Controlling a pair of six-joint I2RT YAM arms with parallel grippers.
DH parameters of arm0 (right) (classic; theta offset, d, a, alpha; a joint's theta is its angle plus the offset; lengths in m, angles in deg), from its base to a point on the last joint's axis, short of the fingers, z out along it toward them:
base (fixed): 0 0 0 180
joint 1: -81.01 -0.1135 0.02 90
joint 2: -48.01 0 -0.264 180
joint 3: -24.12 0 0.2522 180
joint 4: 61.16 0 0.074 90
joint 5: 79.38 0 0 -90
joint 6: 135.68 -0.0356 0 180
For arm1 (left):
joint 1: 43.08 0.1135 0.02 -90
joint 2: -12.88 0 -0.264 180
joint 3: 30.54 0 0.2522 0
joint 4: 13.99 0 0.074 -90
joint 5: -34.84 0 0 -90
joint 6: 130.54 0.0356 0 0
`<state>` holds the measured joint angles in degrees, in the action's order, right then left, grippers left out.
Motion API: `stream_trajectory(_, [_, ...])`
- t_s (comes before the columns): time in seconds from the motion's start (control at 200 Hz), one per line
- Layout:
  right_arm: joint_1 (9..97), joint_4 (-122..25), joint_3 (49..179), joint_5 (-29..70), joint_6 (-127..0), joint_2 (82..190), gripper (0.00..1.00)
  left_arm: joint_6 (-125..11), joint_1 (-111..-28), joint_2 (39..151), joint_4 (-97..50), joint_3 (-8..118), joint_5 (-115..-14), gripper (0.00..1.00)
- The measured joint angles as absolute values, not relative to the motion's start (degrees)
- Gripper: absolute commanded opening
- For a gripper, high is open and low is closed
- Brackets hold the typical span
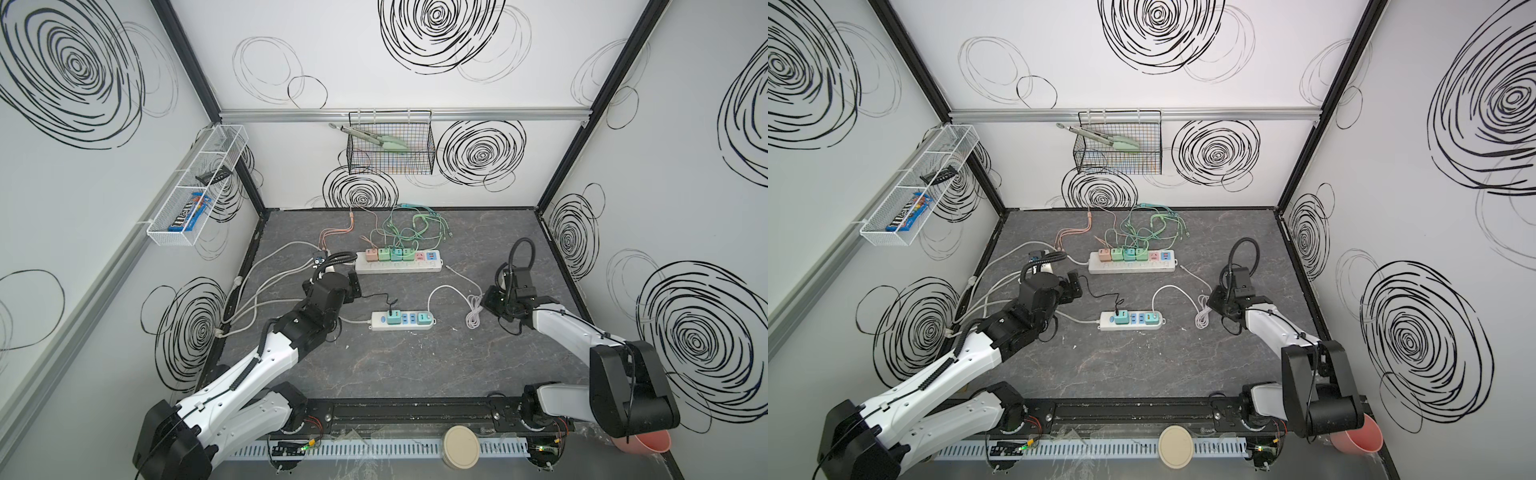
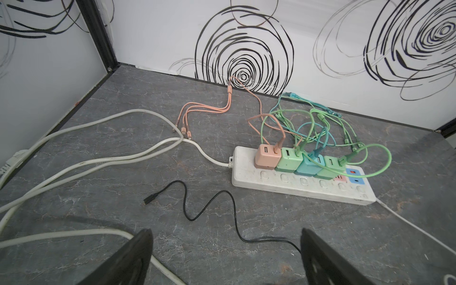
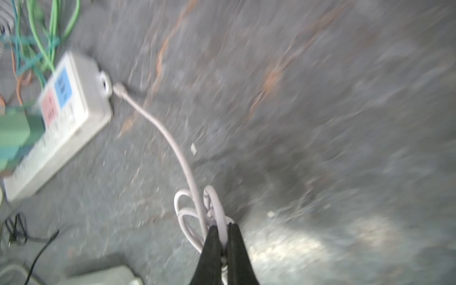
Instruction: Insert the plug
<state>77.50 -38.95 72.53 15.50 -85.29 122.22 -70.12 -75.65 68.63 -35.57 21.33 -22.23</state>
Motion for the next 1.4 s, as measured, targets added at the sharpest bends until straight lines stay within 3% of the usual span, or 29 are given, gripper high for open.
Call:
stream_trajectory(0.135, [87.16, -42.75, 73.8, 15.48, -85.53, 122.6, 0.15, -70.5, -75.65, 68.37, -31.15, 19.62, -18.47, 0.96])
stream_trajectory(0.175, [89.1, -43.65, 74.54, 15.59, -85.73, 123.21, 0.24, -70.56, -75.65, 68.39, -29.38, 18.92, -17.12, 0.96])
stream_trajectory(0.28, [91.75, -46.38, 76.79, 16.68, -86.03, 124.65, 0.61, -69.71, -75.57, 68.96, -22.06, 15.91, -11.72, 0.96])
stream_trajectory(0.495, [93.59, -53.02, 77.23, 13.16, -85.99, 124.21, 0.9, -63.41, -67.04, 76.06, -2.06, 9.31, -5.25, 0.96])
stream_trajectory(0.52, [93.63, -53.77, 76.9, 11.96, -86.03, 123.99, 1.0, -62.45, -65.58, 77.37, -0.12, 9.05, -4.72, 0.96])
stream_trajectory(0.775, [93.02, -62.29, 69.06, -2.31, -81.09, 120.83, 0.97, -54.34, -55.07, 83.14, 10.75, 6.62, -2.93, 0.96])
stream_trajectory(0.971, [88.49, -70.82, 63.22, -9.37, -72.37, 120.87, 0.97, -50.19, -50.02, 84.45, 15.18, 1.2, -11.46, 0.96])
stream_trajectory(1.171, [84.41, -86.25, 56.68, -8.96, -64.77, 123.97, 0.97, -46.08, -49.34, 89.5, 21.76, -0.31, -25.27, 0.96])
stream_trajectory(1.396, [81.3, -100.5, 51.64, -2.44, -56.22, 128.37, 0.97, -43.48, -47.68, 97.02, 42.57, -7.09, -38.4, 0.96])
